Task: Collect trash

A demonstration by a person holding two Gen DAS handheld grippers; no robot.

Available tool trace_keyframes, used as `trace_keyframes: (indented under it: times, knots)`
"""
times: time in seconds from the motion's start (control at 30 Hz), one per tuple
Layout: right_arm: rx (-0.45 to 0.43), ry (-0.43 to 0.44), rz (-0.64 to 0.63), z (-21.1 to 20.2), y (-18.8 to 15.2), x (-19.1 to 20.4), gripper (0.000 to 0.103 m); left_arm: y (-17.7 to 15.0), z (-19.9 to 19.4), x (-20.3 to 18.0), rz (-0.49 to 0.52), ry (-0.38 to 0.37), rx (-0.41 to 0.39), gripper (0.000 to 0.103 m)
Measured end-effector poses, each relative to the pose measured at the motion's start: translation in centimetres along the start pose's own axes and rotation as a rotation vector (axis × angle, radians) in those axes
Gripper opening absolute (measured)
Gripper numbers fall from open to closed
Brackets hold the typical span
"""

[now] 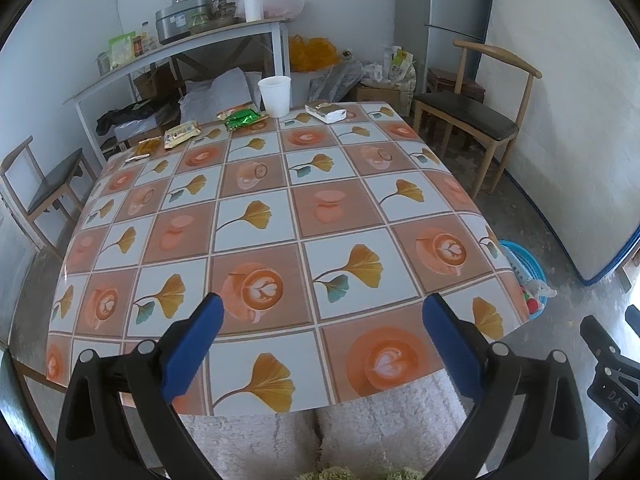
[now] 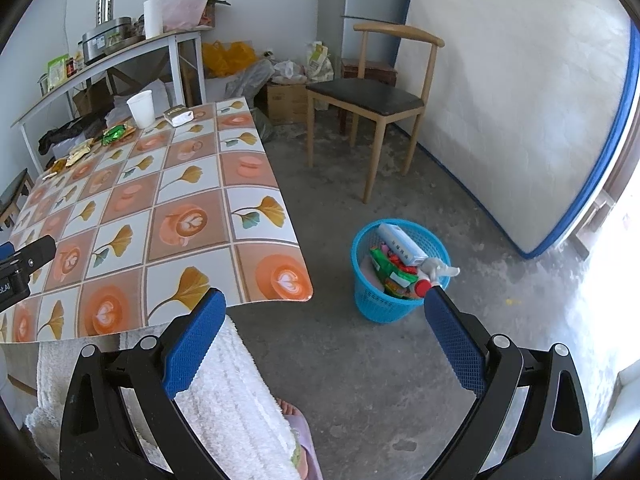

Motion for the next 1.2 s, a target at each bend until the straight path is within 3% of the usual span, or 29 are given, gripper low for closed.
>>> trace_keyframes:
  times: [1.2]
  knots:
    - [-0.023, 0.015, -0.018, -0.8, 0.9, 1.6, 0.095, 0.2, -0.3, 1.8, -0.029, 0.012, -0.004, 0.097]
Point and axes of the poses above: each gripper's, at about its wrist camera, not at the fingertips, and z roughly the way its jaws point, x to its left, y to its top, the point moved 7 cm from there along z, roughly the way its jaws point, and after that the axes turned 5 degrees about -x, right-handed, at the moved point
